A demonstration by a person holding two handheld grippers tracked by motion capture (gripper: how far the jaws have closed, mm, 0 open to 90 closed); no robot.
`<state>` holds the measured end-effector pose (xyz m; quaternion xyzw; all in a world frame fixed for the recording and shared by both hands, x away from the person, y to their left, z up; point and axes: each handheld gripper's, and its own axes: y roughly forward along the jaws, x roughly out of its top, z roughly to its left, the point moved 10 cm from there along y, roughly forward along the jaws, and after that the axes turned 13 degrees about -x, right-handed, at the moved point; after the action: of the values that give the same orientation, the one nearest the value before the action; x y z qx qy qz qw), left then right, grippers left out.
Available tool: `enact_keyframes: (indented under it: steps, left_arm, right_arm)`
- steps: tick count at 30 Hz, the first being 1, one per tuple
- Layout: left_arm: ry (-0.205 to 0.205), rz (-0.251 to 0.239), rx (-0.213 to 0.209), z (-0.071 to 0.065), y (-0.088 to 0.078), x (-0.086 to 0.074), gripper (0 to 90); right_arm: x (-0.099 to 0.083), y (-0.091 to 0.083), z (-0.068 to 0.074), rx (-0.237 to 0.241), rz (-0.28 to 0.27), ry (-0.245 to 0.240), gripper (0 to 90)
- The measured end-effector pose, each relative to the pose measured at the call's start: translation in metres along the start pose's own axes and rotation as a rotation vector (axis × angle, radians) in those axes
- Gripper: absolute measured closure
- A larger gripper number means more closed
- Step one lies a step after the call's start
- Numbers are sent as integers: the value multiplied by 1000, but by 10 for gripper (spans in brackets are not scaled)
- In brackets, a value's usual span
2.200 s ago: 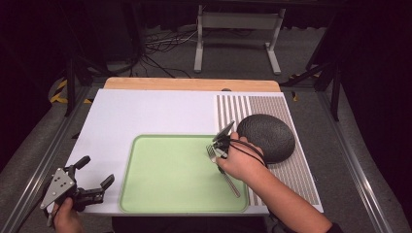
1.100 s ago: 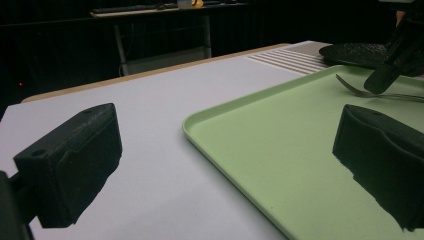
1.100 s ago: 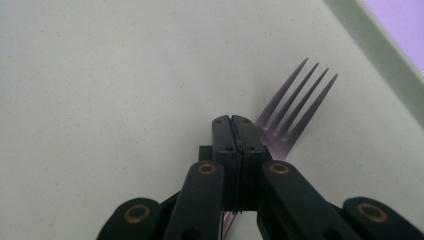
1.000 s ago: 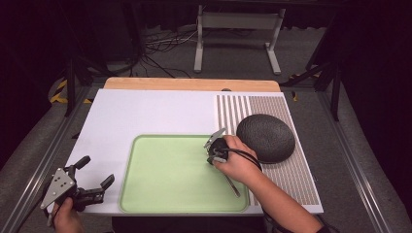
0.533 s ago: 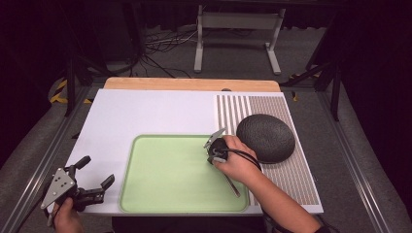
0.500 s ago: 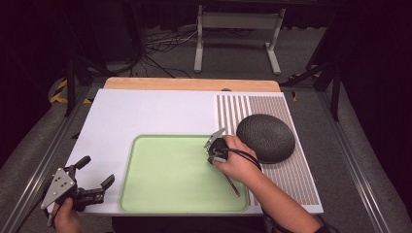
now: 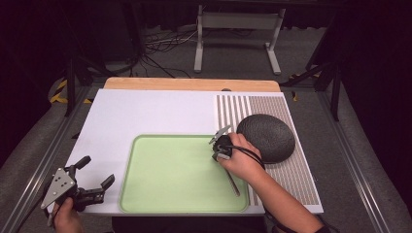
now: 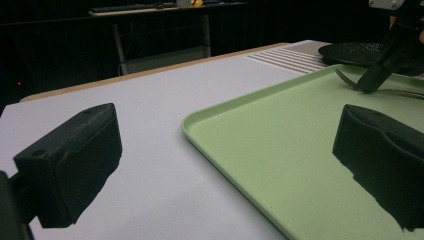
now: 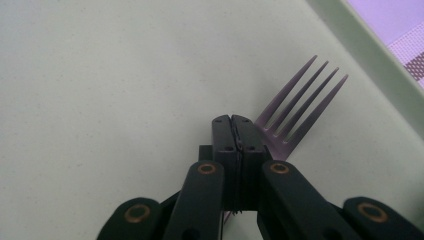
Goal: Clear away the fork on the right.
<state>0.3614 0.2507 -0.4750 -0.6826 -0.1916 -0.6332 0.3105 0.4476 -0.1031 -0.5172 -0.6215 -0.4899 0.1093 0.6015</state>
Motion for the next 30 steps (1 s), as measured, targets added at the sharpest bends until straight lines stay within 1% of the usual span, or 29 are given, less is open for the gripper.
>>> enact_keyframes:
  steps: [10, 15, 18, 30]
  left_arm:
    - [0, 0, -1, 0, 0, 0, 1]
    - [0, 1, -3, 0, 1, 0, 1]
    - [0, 1, -3, 0, 1, 0, 1]
    - [-2, 2, -2, 0, 1, -1, 0]
  right_arm:
    - [-6, 0, -10, -14, 8, 43, 898]
    - [-9, -1, -14, -25, 16, 52, 898]
    - [-11, -1, -17, -33, 20, 66, 898]
    - [-18, -3, -27, -46, 34, 104, 898]
